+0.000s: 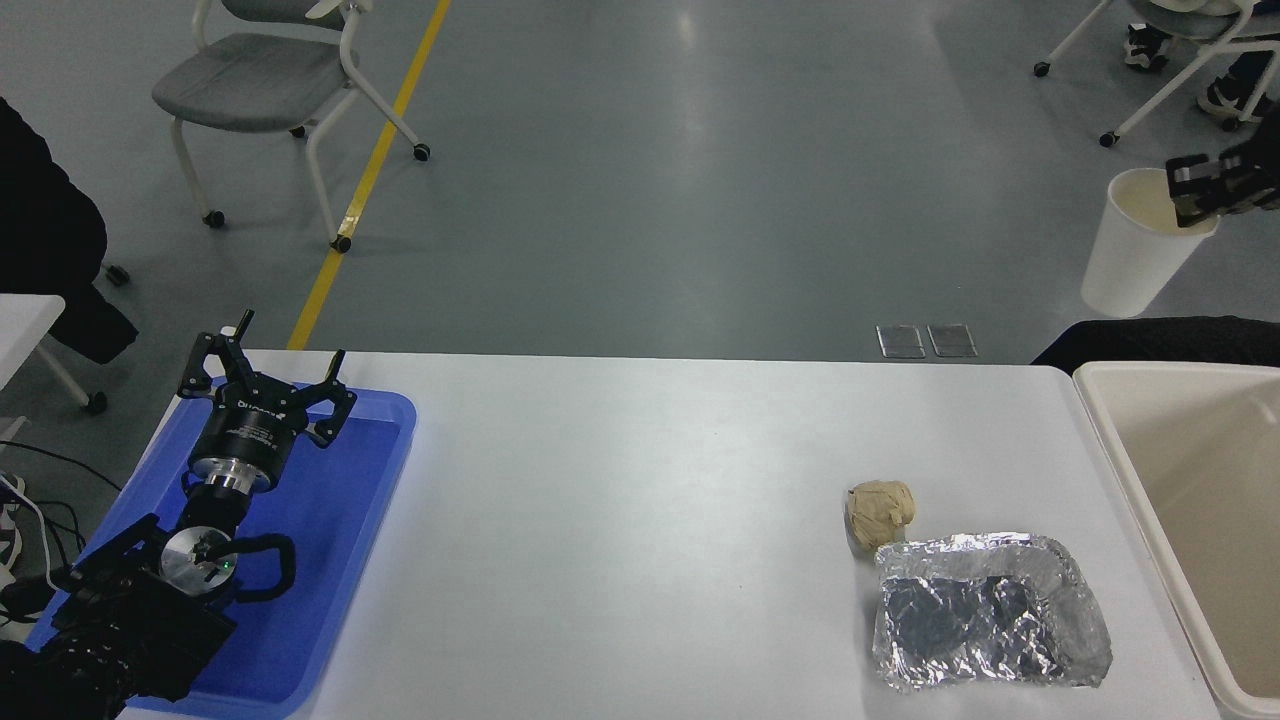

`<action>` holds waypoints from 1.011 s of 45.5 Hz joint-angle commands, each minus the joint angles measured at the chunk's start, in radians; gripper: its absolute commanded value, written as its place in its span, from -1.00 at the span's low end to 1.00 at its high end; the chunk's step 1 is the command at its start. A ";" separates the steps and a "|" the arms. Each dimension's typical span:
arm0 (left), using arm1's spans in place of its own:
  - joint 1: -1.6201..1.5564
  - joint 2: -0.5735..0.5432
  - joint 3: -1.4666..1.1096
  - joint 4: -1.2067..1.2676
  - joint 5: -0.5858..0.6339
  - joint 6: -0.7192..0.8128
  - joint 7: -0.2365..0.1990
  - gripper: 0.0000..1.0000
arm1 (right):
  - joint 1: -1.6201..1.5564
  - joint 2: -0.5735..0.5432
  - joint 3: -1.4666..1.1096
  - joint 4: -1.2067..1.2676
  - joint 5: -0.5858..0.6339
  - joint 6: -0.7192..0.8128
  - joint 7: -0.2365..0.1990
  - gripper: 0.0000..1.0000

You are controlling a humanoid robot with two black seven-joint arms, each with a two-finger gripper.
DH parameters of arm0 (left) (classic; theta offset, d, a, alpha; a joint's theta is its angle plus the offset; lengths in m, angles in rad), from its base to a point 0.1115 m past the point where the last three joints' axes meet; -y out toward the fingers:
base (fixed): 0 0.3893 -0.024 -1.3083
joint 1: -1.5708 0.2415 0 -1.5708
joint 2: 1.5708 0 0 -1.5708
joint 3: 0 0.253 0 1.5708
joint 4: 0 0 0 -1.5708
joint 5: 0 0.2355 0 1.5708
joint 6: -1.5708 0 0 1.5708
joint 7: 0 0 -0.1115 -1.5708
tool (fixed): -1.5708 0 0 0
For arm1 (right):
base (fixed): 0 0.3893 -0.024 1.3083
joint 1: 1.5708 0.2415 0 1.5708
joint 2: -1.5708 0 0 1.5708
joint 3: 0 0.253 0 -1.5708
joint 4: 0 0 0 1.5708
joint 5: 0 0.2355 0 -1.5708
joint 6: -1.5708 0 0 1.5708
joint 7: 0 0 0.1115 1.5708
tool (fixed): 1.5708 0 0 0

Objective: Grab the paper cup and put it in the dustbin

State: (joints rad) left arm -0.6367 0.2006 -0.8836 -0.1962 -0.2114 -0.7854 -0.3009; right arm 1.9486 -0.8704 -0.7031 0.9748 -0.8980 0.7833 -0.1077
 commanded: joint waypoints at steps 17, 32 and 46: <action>-0.001 -0.001 0.000 0.001 0.000 0.000 0.000 1.00 | -0.635 -0.009 0.051 -0.557 -0.041 -0.228 0.226 -1.00; -0.001 -0.001 0.000 0.001 0.000 0.000 -0.001 1.00 | -1.036 0.197 0.169 -0.804 0.175 -0.435 0.224 -1.00; -0.001 -0.001 0.000 0.001 0.000 0.000 -0.001 1.00 | -1.139 0.292 0.171 -0.812 0.231 -0.579 0.214 -1.00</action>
State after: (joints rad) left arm -0.6381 0.1995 -0.8836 -0.1949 -0.2117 -0.7854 -0.3021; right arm 0.9233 -0.6592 -0.5441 0.2079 -0.7168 0.3199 0.1081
